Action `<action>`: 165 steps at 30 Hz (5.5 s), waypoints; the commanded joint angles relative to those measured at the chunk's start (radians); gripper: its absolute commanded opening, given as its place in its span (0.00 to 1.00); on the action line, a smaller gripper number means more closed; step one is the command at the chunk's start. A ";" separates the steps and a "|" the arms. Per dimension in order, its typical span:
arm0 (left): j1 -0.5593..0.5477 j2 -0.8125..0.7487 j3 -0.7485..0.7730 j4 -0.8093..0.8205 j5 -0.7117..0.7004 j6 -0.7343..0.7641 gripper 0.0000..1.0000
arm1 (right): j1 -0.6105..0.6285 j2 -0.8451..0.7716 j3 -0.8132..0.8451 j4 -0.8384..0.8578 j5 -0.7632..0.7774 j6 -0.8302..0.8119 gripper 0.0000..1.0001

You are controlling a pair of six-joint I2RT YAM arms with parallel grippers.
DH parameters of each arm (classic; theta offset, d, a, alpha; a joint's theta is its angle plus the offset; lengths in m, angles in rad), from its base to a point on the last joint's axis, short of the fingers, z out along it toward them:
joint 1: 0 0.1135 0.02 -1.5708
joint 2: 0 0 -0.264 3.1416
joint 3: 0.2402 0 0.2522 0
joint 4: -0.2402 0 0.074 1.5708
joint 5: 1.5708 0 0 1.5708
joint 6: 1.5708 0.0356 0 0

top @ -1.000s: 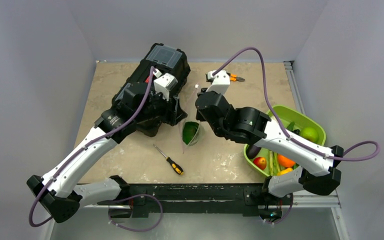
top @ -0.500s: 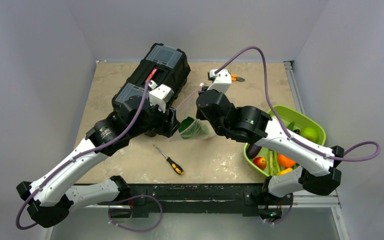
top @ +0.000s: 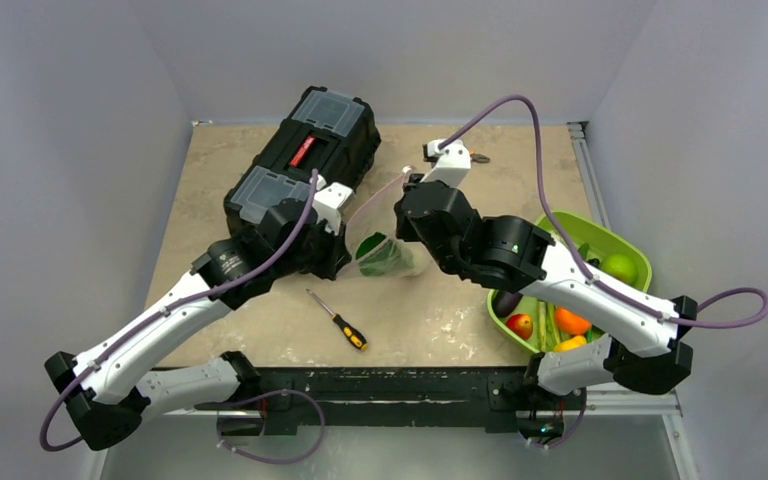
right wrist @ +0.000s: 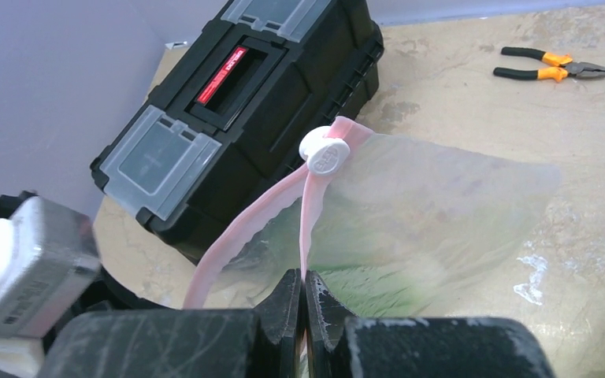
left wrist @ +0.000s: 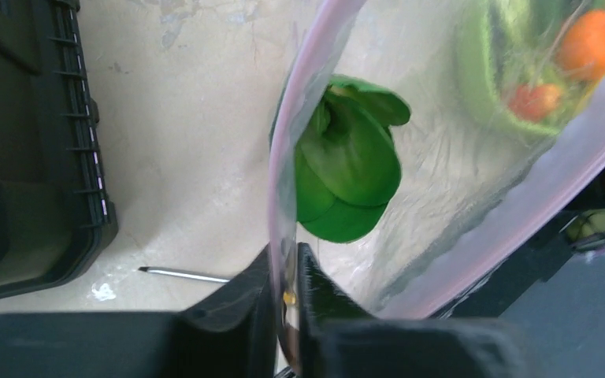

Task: Place the food in the zip-top bag and seal the zipper
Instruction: Adjust the zipper food storage bag at the center of the board, then pick up the fake fruit from the bin.

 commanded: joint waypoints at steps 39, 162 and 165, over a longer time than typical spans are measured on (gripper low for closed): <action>0.013 0.460 0.618 -0.329 0.183 0.172 0.00 | -0.403 -0.161 -0.287 0.097 -0.518 -0.106 0.00; 0.070 0.336 0.388 -0.075 0.002 0.237 0.00 | -0.738 -0.373 -0.904 -0.352 -0.370 0.359 0.56; 0.070 0.334 0.390 -0.077 0.009 0.236 0.00 | -0.739 -0.355 -0.900 -0.350 -0.358 0.365 0.50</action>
